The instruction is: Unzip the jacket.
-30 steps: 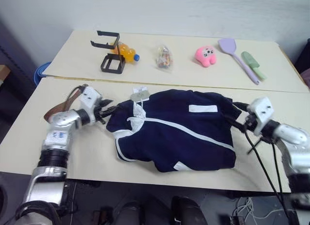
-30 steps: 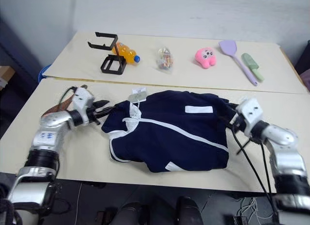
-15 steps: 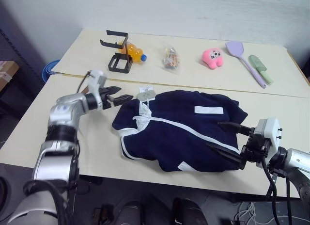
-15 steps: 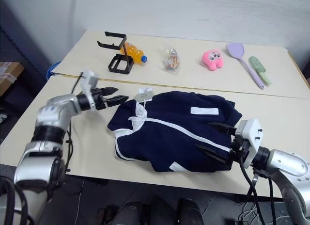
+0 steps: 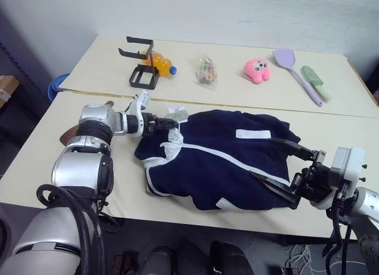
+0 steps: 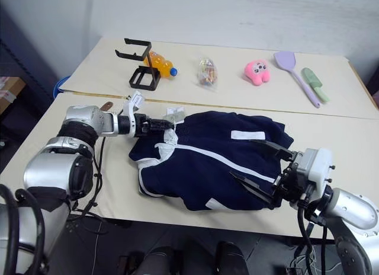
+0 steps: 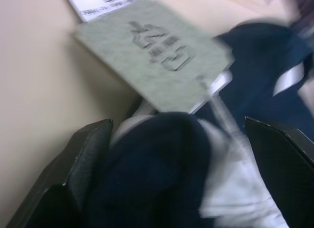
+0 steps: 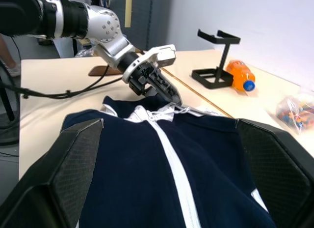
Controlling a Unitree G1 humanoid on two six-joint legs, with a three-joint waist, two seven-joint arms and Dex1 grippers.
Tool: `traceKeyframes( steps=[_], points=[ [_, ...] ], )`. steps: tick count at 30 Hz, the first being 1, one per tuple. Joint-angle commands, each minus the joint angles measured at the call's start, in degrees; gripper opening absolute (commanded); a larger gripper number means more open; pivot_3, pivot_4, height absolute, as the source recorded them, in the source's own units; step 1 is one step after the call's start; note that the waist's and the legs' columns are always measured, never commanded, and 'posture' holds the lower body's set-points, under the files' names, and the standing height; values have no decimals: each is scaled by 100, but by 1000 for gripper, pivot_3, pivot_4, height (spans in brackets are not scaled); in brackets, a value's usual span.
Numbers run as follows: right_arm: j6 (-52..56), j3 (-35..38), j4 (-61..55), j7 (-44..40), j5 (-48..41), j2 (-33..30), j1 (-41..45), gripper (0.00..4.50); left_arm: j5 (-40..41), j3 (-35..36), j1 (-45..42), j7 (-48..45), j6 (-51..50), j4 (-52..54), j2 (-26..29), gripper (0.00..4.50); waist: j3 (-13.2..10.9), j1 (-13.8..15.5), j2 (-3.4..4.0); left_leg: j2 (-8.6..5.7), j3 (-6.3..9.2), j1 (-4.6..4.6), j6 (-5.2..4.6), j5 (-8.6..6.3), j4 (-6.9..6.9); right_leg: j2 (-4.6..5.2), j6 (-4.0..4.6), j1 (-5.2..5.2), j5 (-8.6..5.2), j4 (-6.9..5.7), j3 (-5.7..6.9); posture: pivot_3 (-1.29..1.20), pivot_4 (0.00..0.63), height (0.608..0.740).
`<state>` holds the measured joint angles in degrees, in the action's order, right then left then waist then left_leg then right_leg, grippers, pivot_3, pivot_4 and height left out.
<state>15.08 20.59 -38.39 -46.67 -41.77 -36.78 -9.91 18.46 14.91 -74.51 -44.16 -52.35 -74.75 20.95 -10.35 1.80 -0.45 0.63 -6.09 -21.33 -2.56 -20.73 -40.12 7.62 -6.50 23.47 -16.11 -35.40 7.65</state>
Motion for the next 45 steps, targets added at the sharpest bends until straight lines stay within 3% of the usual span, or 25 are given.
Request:
traceKeyframes(
  steps=[1,6,9,17,21,28,32,35,40,45],
  points=[
    [-144,123,-325,125,2,77,-146,4500,633,890,-95,775,258,-50,-217,3922,-3,-20,-5,-3,-2,0,0,0,-1,2,0,0,0,0,-2,0,150,740],
    [-166,108,-420,186,-5,127,-356,4500,969,1540,45,1393,568,-60,-430,3922,-3,-56,-4,1,-10,8,1,0,6,-4,0,2,0,-4,-5,0,150,740],
    [-181,78,-451,217,23,167,-446,4500,892,1516,108,1365,571,-21,-509,3415,-3,-48,-4,-2,-13,10,1,0,5,-4,0,1,0,-4,-8,0,150,740],
    [-340,18,-476,289,190,267,-650,4500,618,1192,227,1114,684,68,-515,1035,-2,-39,-4,-5,-14,9,1,0,5,-5,0,1,0,-3,-8,0,150,740],
    [-443,-80,-493,245,376,291,-775,4500,730,1252,306,495,1281,288,-422,9,-2,-47,-4,-3,-15,10,2,0,5,-6,0,2,0,-4,-9,0,150,740],
    [-591,-69,-510,180,511,292,-1001,4500,347,175,1017,-2445,2843,1776,-20,9,-2,-57,-3,-2,-27,11,4,0,5,-14,0,5,0,-2,-14,0,150,740],
    [-647,-89,-513,143,563,297,-1143,4500,377,-207,1590,-3133,3460,3128,195,9,-1,-57,-2,4,-28,13,6,0,6,-16,1,5,-1,-2,-19,0,150,740],
    [-676,-75,-486,125,564,287,-1194,4500,33,-863,2253,-3996,4819,4119,333,9,0,-54,-1,4,-27,13,6,0,4,-14,1,5,-1,-2,-22,0,150,740],
    [-686,-105,-402,78,596,268,-1152,4500,-244,-1501,2856,-4506,6245,4796,384,9,1,-24,1,4,-25,15,5,0,-3,-12,2,1,-1,-3,-22,0,150,740],
    [-688,-170,-354,65,630,267,-1094,4500,-478,-1840,3113,-4190,6844,4761,389,1540,1,-34,2,4,-23,13,3,0,-5,-11,2,1,-1,-3,-21,0,150,740]
  ],
)
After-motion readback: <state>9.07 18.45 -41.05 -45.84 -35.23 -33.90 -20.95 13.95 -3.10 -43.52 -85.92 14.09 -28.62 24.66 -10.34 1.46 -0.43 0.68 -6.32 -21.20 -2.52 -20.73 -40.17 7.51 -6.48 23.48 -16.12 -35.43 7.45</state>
